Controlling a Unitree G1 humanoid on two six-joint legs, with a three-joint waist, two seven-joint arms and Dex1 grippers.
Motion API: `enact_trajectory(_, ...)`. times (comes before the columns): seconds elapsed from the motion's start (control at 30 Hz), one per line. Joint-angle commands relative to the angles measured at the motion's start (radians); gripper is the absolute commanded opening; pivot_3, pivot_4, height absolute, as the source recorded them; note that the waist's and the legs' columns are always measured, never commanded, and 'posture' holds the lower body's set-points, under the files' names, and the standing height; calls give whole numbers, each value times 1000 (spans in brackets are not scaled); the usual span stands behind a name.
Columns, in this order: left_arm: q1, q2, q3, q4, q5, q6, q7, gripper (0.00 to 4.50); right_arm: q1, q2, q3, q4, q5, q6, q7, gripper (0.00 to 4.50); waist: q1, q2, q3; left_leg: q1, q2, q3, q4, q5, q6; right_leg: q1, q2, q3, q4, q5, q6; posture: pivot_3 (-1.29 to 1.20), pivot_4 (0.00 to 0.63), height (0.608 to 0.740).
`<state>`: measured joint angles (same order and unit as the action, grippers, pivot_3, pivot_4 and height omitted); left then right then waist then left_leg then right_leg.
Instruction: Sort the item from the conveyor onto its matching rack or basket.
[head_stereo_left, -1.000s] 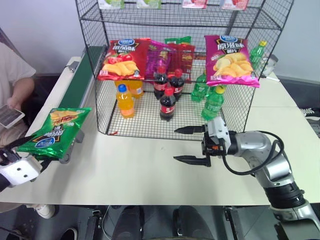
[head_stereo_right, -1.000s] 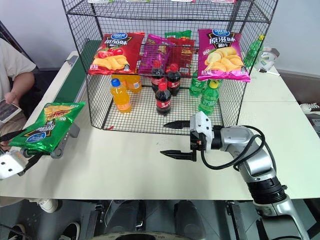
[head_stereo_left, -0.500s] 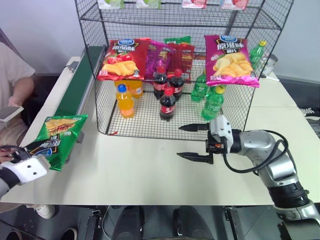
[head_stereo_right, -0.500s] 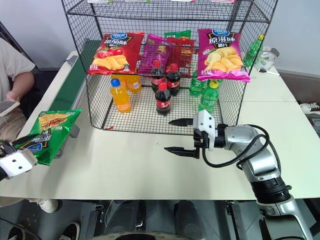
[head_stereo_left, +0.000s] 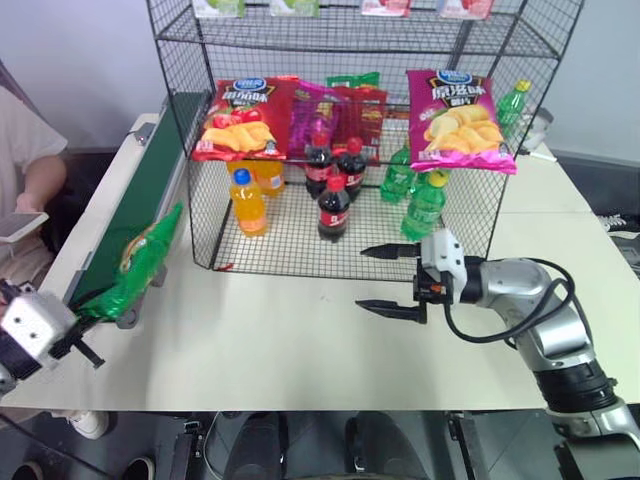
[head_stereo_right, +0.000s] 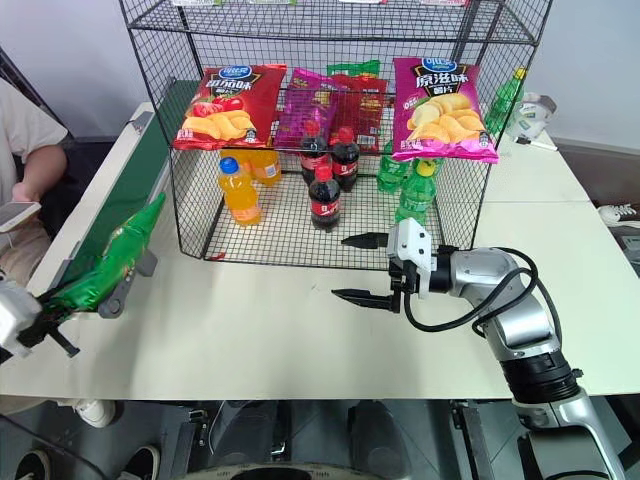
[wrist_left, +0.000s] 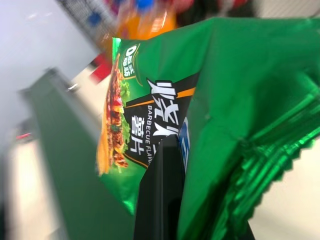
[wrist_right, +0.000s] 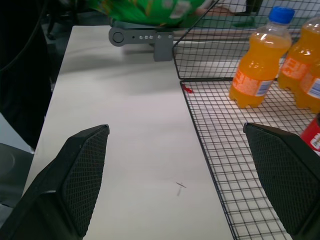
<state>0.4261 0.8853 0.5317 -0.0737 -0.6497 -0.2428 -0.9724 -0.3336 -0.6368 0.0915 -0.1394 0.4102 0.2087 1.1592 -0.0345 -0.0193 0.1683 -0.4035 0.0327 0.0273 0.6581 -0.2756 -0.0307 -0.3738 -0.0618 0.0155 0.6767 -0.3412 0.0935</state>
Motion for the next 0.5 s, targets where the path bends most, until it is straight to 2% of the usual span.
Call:
enact_trajectory(0.03,85,32,129,-176,-261,249,-95,30,-16,5,-20,0,9,-18,1,4500,-4,0,0,0,0,0,0,0,0,0,0,0,0,0,0,0,150,739)
enact_trajectory(0.17,170,68,217,-365,-562,561,-119,30,-15,-4,-42,-11,89,66,29,4500,-7,0,0,1,0,-1,0,0,0,2,0,0,0,0,0,0,150,739)
enact_trajectory(0.2,161,77,213,-408,-622,612,-113,30,-10,-16,-53,-28,152,140,45,4500,-5,1,1,1,0,-1,1,0,0,2,0,-1,0,0,0,0,150,739)
enact_trajectory(0.37,-15,97,149,-450,-937,798,-18,30,7,-51,-73,-95,354,384,90,4500,-2,1,1,1,-1,-1,2,0,0,3,0,-1,0,0,0,0,150,739)
enact_trajectory(0.5,-185,102,41,-431,-1064,902,34,30,-32,-1,-114,-58,479,529,18,4500,-9,2,1,2,-1,-1,2,0,0,4,2,0,0,0,0,0,150,739)
